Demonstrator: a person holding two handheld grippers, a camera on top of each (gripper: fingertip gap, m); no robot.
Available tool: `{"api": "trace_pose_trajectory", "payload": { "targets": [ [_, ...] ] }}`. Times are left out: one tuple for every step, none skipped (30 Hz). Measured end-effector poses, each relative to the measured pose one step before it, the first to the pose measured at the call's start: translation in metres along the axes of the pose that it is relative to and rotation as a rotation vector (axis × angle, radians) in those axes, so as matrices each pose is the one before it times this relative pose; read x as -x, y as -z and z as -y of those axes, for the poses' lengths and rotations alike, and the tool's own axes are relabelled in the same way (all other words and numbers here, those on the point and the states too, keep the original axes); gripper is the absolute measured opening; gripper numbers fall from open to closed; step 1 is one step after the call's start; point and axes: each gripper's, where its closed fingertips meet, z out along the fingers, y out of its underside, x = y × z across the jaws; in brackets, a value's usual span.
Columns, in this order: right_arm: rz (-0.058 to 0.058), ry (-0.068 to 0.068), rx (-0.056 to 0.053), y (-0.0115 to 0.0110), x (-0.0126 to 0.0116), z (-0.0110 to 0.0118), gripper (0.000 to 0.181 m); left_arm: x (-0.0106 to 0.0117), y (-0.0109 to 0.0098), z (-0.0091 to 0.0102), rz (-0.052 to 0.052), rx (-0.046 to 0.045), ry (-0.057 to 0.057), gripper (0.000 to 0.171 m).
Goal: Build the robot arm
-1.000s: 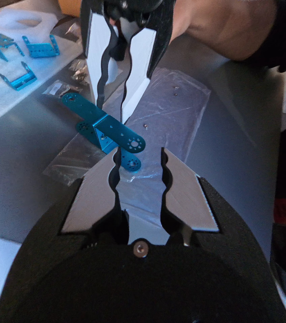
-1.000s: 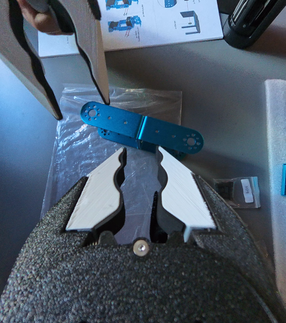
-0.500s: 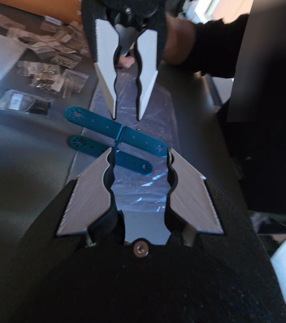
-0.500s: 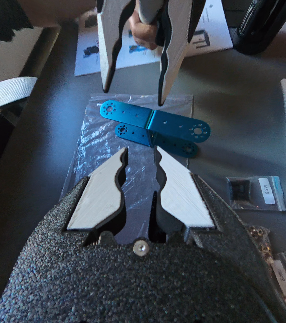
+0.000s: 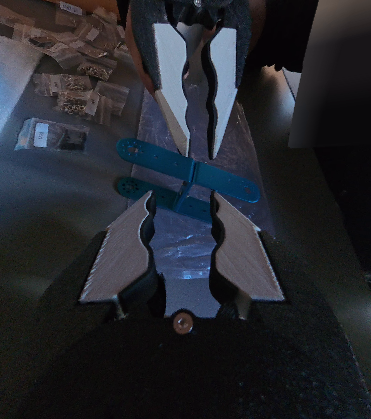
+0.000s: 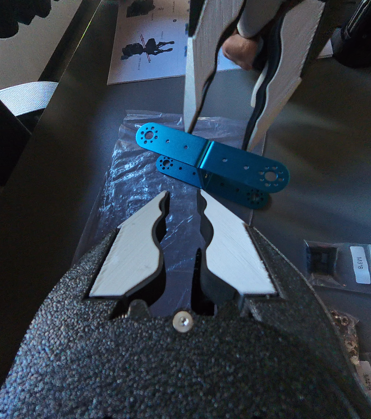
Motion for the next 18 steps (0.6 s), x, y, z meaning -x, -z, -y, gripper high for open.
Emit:
{"api": "trace_pose_trajectory", "payload": {
  "targets": [
    [-0.0015,-0.0019,-0.0011,-0.00070,-0.00045,0.00040,0.023,0.00241,-0.00142,0.00001,0.0115,0.00318,-0.0078,0.046],
    [-0.0034,-0.0047,-0.0022,-0.00083,-0.00122,0.00033,0.023,0.00223,-0.00174,-0.00381,0.0057,0.02569,0.0024,0.044],
    [-0.0194,-0.0104,-0.0064,-0.00082,-0.00446,0.00082,0.023,0.00075,-0.00152,-0.00560,-0.0034,0.03586,0.0069,0.044],
    [-0.0156,-0.0139,-0.0053,-0.00098,-0.00431,0.00044,0.023,-0.00003,-0.00112,-0.00484,-0.0068,0.02339,0.0081,0.044],
    [0.0035,-0.0114,-0.0044,-0.00077,-0.00128,0.00021,0.023,0.00126,-0.00058,-0.00161,0.0016,0.00699,0.0050,0.044],
    [0.0086,-0.0087,-0.0084,-0.00061,-0.00018,0.00056,0.023,0.00095,0.00034,0.00320,0.0027,-0.02106,0.0057,0.040],
    [-0.0048,-0.0077,-0.0082,-0.00073,-0.00219,0.00082,0.023,-0.00117,0.00058,0.00334,-0.0065,-0.01917,0.0005,0.035],
    [-0.0122,-0.0043,-0.0040,-0.00114,-0.00287,0.00045,0.023,-0.00086,0.00039,0.00222,-0.0016,-0.00928,-0.0064,0.032],
    [-0.0098,0.0009,-0.0036,-0.00148,-0.00174,0.00071,0.022,-0.00105,0.00019,0.00172,0.0000,-0.00893,-0.0089,0.029],
    [-0.0112,0.0082,-0.0093,-0.00115,-0.00115,0.00181,0.022,-0.00184,-0.00011,0.00019,-0.0059,-0.00159,-0.0061,0.026],
    [-0.0101,0.0100,-0.0137,-0.00098,-0.00046,0.00230,0.021,-0.00230,-0.00059,-0.00066,-0.0074,0.00372,-0.0040,0.022],
    [-0.0047,0.0066,-0.0078,-0.00116,0.00041,0.00161,0.021,-0.00077,-0.00103,-0.00037,0.0031,0.00233,-0.0047,0.021],
    [-0.0061,0.0061,0.0010,-0.00107,0.00013,0.00057,0.021,0.00059,-0.00078,0.00043,0.0128,0.00015,-0.0052,0.020],
    [-0.0066,0.0084,-0.0023,-0.00084,0.00027,0.00101,0.021,-0.00170,-0.00074,0.00133,-0.0012,-0.00775,-0.0042,0.020],
    [-0.0031,0.0080,-0.0039,-0.00074,0.00062,0.00096,0.018,-0.00231,-0.00106,0.00079,-0.0081,-0.00295,-0.0006,0.016],
    [-0.0033,0.0039,0.0007,-0.00100,-0.00006,0.00041,0.016,-0.00105,-0.00137,0.00012,0.0001,0.00329,-0.0021,0.013],
    [-0.0102,0.0039,-0.0017,-0.00046,-0.00106,0.00096,0.011,-0.00022,-0.00118,0.00058,0.0071,0.00067,-0.0075,0.008],
    [-0.0042,0.0109,-0.0063,0.00011,-0.00006,0.00108,0.005,0.00208,-0.00015,0.00082,0.0247,-0.00232,-0.0089,0.007]
  ]
}}
